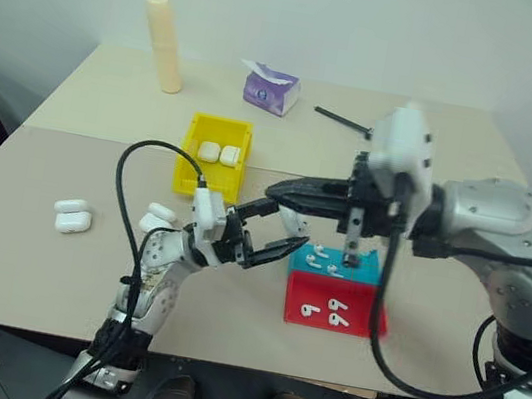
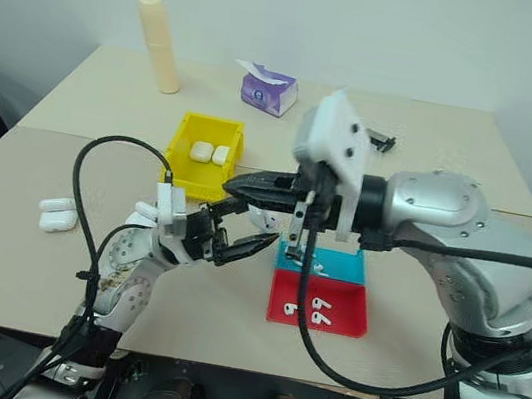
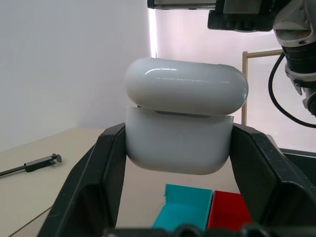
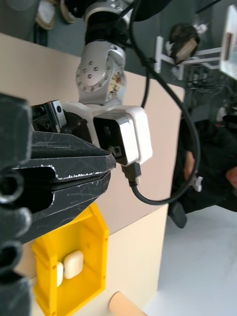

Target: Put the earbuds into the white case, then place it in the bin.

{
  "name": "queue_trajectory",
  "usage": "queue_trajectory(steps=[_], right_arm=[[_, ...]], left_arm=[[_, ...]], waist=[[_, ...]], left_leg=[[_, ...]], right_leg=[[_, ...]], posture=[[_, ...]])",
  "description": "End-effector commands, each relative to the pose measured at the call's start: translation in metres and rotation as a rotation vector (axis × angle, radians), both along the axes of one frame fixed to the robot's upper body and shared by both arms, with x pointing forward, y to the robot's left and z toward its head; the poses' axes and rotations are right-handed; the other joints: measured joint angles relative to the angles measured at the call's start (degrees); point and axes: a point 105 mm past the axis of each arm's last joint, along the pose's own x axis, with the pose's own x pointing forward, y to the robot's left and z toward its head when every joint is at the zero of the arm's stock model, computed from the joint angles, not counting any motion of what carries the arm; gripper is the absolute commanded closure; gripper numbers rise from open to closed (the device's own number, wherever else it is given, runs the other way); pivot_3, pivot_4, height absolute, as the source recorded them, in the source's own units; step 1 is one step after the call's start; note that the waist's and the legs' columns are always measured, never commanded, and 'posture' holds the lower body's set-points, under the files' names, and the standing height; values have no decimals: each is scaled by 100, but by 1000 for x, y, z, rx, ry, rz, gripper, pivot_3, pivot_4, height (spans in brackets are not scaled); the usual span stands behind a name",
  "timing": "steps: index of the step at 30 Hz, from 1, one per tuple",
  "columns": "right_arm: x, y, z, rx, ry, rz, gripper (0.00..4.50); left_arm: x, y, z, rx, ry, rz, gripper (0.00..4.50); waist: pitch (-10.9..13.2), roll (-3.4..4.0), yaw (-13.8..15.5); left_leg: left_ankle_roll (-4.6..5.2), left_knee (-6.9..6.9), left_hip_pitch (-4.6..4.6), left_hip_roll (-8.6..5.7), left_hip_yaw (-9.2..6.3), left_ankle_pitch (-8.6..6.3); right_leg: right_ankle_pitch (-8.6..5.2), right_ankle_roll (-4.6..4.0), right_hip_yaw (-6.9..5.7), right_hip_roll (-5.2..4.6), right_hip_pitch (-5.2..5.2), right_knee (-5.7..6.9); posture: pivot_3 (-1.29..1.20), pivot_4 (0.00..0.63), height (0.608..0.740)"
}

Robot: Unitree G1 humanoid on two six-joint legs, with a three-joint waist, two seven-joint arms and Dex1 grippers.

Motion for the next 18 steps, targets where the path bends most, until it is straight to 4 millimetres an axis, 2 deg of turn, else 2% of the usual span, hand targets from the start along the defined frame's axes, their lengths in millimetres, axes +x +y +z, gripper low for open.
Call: queue_trajectory(steps=[1,9,18], right_arm=[[-6,2,0,-46,-106,11,4483],[-1,-4,-15,-124,-180,-30,4483],[4,-15,-9,-112,-199,-74,4483]], left_arm=[[-1,-5,14,-27,-63,3,1654],[-9,1,20,-70,-84,-16,1654],[-13,12,24,-97,-88,-24,1654]], waist=[[0,0,-6],[0,0,-25],[0,0,-18]], left_leg=[[0,0,-1,1,0,0],[0,0,4,3,0,0],[0,0,5,3,0,0]], right_leg=[[0,0,0,0,-1,0],[0,0,1,2,0,4],[0,0,1,1,2,3]], posture=[[0,150,740],[0,150,740],[0,150,740]])
